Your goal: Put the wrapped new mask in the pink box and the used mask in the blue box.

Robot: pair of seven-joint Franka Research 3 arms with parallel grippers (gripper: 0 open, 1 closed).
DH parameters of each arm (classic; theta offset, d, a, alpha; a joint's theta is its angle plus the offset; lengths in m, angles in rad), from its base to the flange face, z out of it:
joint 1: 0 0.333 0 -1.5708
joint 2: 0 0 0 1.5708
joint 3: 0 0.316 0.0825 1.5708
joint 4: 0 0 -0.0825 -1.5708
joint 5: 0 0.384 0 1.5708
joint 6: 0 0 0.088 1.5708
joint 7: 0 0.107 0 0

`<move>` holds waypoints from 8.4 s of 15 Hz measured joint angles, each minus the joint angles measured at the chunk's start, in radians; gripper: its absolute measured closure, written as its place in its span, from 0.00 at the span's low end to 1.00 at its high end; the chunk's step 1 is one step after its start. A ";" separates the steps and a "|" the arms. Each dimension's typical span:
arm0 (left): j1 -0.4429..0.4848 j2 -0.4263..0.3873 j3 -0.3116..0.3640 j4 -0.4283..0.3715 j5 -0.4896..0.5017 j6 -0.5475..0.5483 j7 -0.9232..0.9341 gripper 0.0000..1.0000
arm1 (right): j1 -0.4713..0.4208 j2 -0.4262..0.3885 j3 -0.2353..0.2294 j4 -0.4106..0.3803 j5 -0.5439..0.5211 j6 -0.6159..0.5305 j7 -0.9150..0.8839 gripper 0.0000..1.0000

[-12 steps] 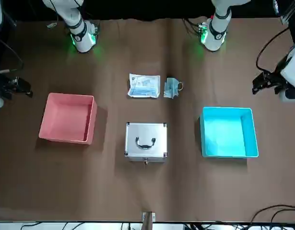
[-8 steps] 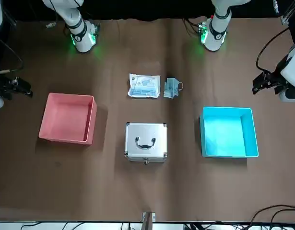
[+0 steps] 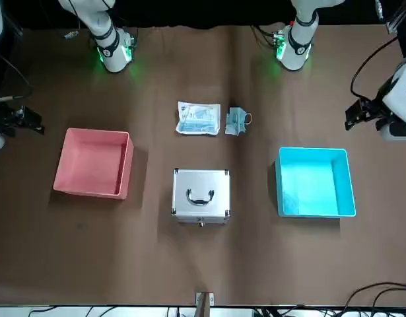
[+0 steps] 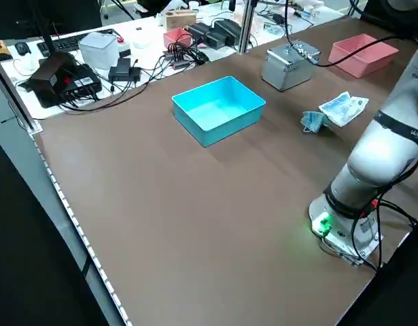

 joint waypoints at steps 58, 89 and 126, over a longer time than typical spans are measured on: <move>0.016 0.321 -0.438 -0.137 0.021 0.101 -0.557 0.98 | 0.631 0.536 0.017 -0.398 0.779 0.359 0.311 0.14; 0.349 0.615 -0.409 -0.078 0.294 0.191 -0.172 0.76 | 0.661 0.545 -0.300 -0.177 0.746 -0.167 0.311 0.98; -0.031 -0.005 0.014 -0.045 0.009 0.045 -0.067 0.00 | 0.122 0.737 -0.411 0.156 0.350 -0.101 -0.349 0.28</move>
